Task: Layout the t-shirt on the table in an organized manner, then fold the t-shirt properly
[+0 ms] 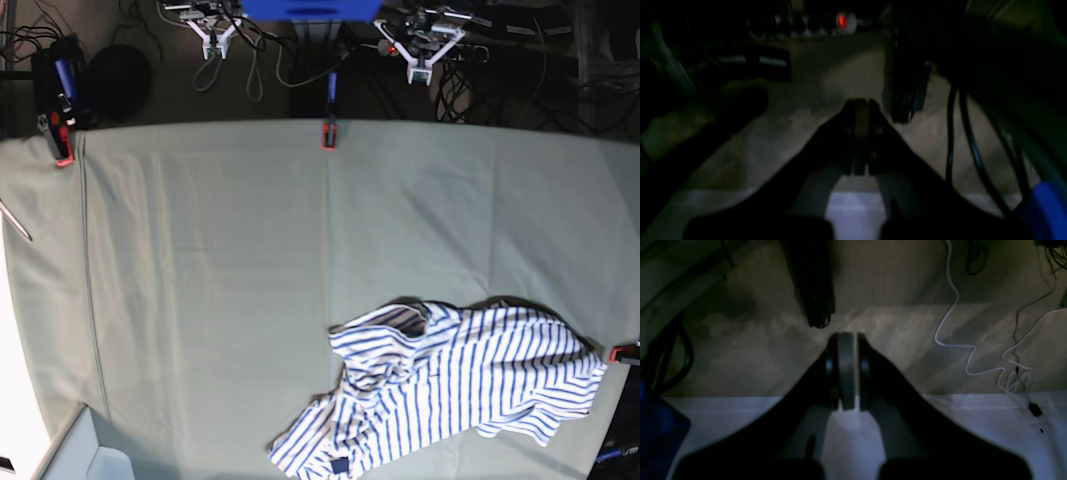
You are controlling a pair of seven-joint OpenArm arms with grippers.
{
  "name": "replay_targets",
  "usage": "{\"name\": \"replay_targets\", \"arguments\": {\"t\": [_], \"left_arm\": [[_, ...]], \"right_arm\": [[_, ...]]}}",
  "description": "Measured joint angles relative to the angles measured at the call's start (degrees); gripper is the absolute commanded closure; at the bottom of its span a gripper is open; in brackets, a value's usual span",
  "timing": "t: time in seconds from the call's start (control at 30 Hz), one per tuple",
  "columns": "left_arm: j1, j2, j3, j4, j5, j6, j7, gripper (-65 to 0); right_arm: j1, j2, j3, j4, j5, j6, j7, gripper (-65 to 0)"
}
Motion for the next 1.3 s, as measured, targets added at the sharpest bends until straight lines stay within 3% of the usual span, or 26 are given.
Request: {"name": "replay_targets", "arguments": {"t": [0.37, 0.8, 1.13, 1.3], "left_arm": [[0.31, 0.22, 0.11, -0.22, 0.04, -0.02, 0.48, 0.0], [1.66, -0.11, 0.04, 0.44, 0.0, -0.02, 0.17, 0.0], [5.05, -2.8, -0.11, 0.81, -0.02, -0.15, -0.33, 0.0], [13.18, -3.85, -0.15, 14.29, 0.0, -0.07, -0.24, 0.0]], "right_arm": [[0.09, 0.0, 0.0, 0.24, 0.0, 0.02, 0.02, 0.0], [-7.56, -0.31, -0.02, 14.1, 0.0, 0.02, -0.42, 0.0], [-17.57, -0.28, -0.28, 29.07, 0.0, 0.02, -0.76, 0.0], [-24.74, 0.17, -0.28, 40.79, 0.2, 0.04, -1.05, 0.0]]}}
